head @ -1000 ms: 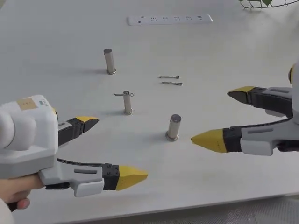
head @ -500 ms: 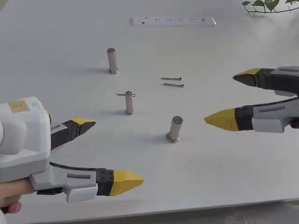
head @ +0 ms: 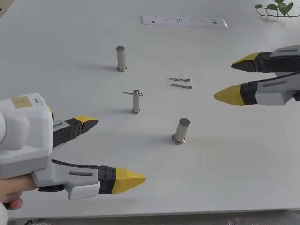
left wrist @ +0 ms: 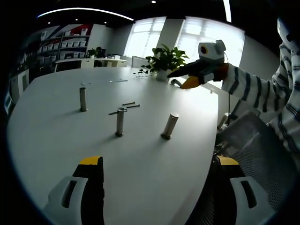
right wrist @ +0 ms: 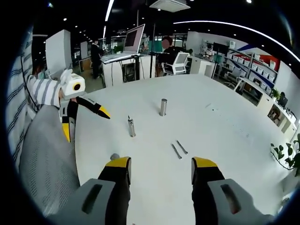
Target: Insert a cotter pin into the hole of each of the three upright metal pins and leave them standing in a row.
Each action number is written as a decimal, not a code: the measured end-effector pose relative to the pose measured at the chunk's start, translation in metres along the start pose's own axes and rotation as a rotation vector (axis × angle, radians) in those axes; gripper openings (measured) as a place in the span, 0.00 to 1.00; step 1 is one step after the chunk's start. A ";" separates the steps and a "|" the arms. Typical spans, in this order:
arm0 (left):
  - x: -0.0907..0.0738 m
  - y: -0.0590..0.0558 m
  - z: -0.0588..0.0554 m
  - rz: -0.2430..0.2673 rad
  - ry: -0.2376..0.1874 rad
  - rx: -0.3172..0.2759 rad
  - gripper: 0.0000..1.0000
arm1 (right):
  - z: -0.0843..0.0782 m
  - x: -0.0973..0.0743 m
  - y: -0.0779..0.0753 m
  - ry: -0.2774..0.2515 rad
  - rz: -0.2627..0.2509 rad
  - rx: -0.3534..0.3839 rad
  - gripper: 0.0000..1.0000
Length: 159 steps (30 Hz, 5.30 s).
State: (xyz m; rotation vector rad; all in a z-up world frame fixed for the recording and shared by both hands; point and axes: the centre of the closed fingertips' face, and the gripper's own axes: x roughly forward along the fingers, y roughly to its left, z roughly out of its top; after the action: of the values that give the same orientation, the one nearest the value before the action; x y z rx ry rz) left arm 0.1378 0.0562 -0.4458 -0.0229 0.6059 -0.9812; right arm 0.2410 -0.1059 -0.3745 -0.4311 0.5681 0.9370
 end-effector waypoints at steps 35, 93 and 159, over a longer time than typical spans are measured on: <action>-0.010 0.012 0.010 0.055 -0.053 -0.048 0.99 | -0.019 0.089 -0.016 0.371 0.185 -0.185 0.36; -0.009 0.012 0.013 0.051 -0.063 -0.076 0.94 | -0.058 0.131 -0.036 0.639 0.243 -0.321 0.00; -0.009 0.024 0.051 0.084 -0.123 -0.067 0.85 | -0.005 0.088 -0.023 0.387 0.180 -0.417 0.00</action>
State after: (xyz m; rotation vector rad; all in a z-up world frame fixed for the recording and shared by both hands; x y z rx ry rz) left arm 0.1776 0.0648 -0.4058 -0.1157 0.5220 -0.8716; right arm 0.3000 -0.0657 -0.4315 -0.9615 0.7730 1.1585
